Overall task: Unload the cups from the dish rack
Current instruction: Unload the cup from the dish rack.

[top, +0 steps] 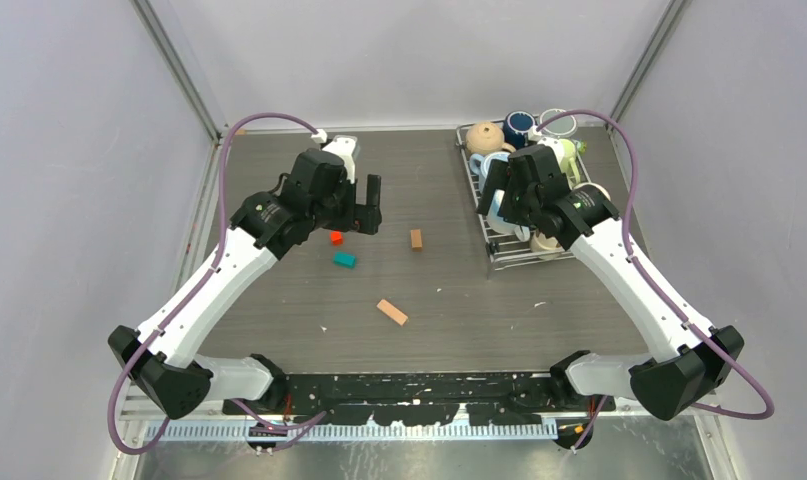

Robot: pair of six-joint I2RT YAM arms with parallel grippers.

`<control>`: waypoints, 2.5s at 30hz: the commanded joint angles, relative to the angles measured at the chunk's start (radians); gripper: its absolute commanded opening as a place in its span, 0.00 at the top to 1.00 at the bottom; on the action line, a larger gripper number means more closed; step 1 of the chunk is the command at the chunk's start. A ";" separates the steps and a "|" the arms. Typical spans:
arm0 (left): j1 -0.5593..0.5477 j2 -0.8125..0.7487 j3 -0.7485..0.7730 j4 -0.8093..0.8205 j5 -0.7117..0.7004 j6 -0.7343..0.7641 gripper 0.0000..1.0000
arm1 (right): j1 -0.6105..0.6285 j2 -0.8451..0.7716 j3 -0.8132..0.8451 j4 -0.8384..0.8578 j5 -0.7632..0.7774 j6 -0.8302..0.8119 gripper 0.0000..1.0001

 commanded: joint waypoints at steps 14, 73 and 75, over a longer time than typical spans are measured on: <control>-0.001 -0.035 -0.053 0.018 0.038 0.009 0.00 | -0.011 0.011 0.050 -0.091 0.133 -0.023 0.00; -0.001 -0.069 -0.084 0.024 0.077 0.022 0.00 | -0.380 0.255 -0.160 0.088 0.133 -0.001 0.29; 0.000 -0.061 -0.077 0.020 0.073 0.022 0.00 | -0.381 0.236 -0.158 0.076 0.151 -0.003 0.37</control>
